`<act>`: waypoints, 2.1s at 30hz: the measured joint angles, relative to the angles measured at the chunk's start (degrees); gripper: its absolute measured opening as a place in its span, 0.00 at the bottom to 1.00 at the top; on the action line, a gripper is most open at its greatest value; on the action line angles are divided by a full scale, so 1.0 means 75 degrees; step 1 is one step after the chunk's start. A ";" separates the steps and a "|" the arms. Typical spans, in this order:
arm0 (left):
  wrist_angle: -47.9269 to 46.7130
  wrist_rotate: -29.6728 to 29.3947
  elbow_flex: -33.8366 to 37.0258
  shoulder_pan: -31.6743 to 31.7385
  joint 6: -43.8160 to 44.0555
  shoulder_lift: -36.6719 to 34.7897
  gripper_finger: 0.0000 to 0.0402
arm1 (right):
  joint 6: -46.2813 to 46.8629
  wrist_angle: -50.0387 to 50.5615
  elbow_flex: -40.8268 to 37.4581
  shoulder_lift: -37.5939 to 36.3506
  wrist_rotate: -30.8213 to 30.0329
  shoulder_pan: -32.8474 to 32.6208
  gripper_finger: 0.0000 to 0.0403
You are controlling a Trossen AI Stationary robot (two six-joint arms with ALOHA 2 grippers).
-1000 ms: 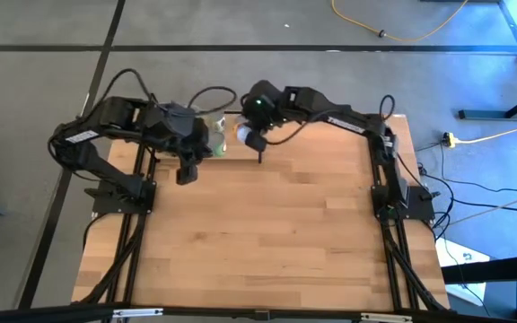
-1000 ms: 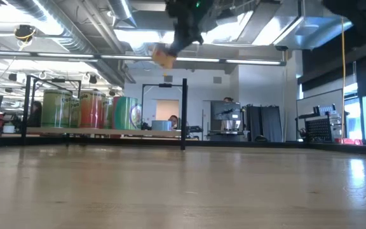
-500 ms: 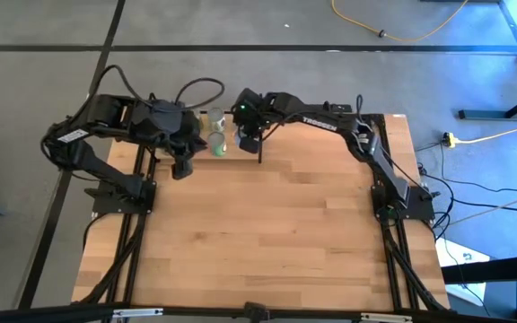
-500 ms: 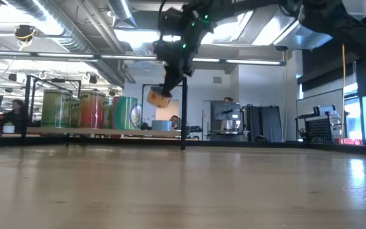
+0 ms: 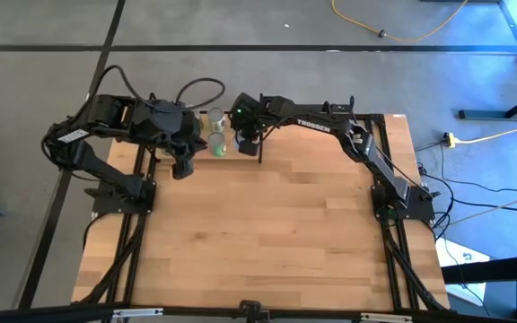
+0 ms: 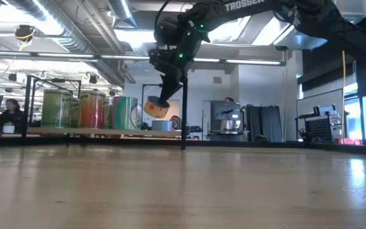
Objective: Pick and place cans onto a shelf
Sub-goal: Put the canned pineapple rings on the shelf, then return to Home Position
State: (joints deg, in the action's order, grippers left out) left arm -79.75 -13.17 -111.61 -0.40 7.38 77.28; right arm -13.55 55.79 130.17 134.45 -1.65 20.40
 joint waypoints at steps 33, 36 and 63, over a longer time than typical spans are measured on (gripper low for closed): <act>-0.0030 -0.0381 0.0000 0.0000 -0.0058 0.0000 0.10 | -0.0222 0.0021 -0.0014 0.0003 -0.0029 -0.0012 0.07; -0.0032 -0.0381 0.0000 0.0000 -0.0059 0.0000 0.10 | -0.0229 0.0021 -0.0015 0.0003 -0.0029 -0.0012 0.09; -0.0309 -0.0711 0.0000 0.0001 -0.0061 0.0000 0.10 | -0.0273 0.0130 0.0612 -0.1664 0.1592 -0.0423 0.13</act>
State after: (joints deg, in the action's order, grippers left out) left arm -82.06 -18.50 -111.61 -0.40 6.92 77.28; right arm -15.59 56.76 134.76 121.97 10.29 17.23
